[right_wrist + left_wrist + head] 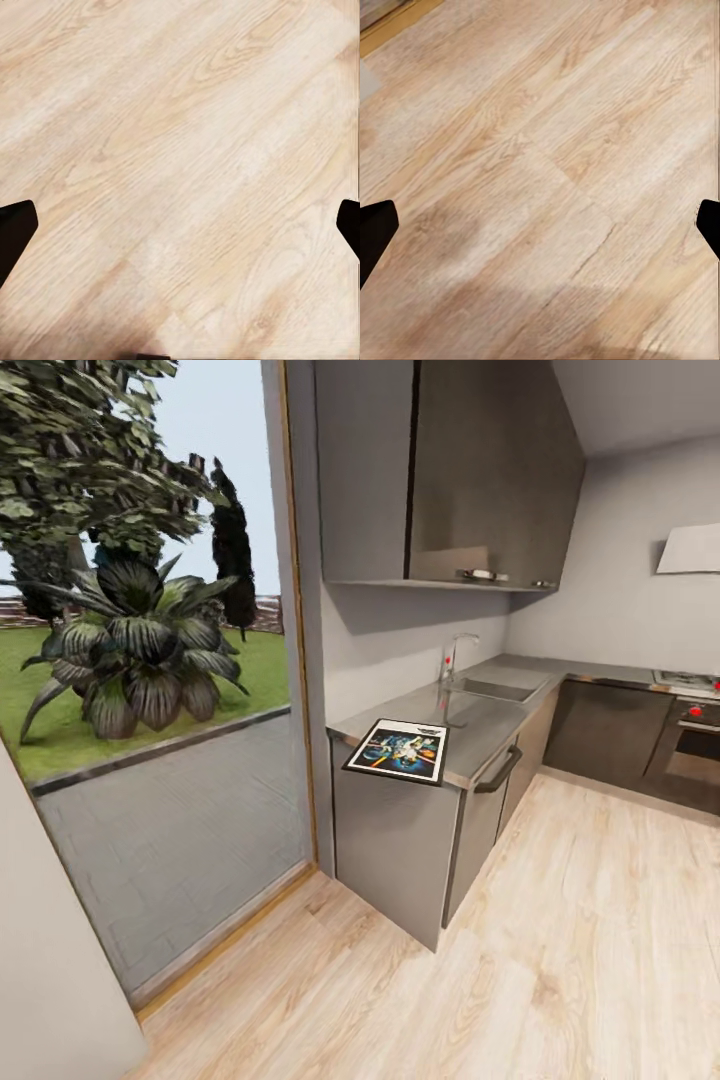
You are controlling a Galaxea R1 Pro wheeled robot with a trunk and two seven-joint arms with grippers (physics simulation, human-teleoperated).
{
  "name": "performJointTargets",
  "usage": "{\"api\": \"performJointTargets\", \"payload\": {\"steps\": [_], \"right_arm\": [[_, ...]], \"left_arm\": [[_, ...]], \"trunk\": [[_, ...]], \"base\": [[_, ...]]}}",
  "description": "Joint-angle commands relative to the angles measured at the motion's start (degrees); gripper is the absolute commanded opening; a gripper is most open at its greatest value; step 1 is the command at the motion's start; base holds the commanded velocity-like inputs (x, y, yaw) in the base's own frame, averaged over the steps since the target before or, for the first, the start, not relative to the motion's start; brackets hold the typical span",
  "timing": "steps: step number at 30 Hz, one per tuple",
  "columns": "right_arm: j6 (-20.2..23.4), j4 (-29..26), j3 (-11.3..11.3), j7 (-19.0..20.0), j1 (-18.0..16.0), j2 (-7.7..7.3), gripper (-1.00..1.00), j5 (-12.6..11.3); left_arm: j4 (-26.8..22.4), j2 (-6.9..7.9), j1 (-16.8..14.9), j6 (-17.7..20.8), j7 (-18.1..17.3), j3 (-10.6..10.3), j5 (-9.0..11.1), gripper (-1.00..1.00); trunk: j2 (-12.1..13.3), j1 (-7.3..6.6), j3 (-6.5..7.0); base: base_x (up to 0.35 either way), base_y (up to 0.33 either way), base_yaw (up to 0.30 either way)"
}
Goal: Pick up the poster from the kitchen countertop and hang it on one of the wall nails in the kitchen.
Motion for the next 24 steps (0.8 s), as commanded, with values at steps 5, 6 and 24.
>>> {"api": "performJointTargets", "payload": {"steps": [5, 6, 24], "right_arm": [[-0.14, 0.04, 0.03, -0.03, -0.04, -0.01, 1.00, 0.46], [-0.14, 0.04, 0.03, -0.03, -0.04, -0.01, 1.00, 0.46], [-0.14, 0.04, 0.03, -0.03, -0.04, -0.01, 1.00, 0.46]], "left_arm": [[-0.08, -0.05, 0.02, -0.13, 0.00, 0.16, -0.04, 1.00], [-0.08, -0.05, 0.02, -0.13, 0.00, 0.16, -0.04, 1.00], [-0.09, -0.05, 0.02, -0.14, 0.00, 0.17, -0.04, 1.00]], "trunk": [[-0.03, 0.00, 0.05], [-0.03, 0.00, 0.06], [-0.03, 0.00, 0.28]], "base": [[0.122, 0.129, -0.100], [0.181, 0.213, -0.026], [0.107, 0.147, -0.154]]}}
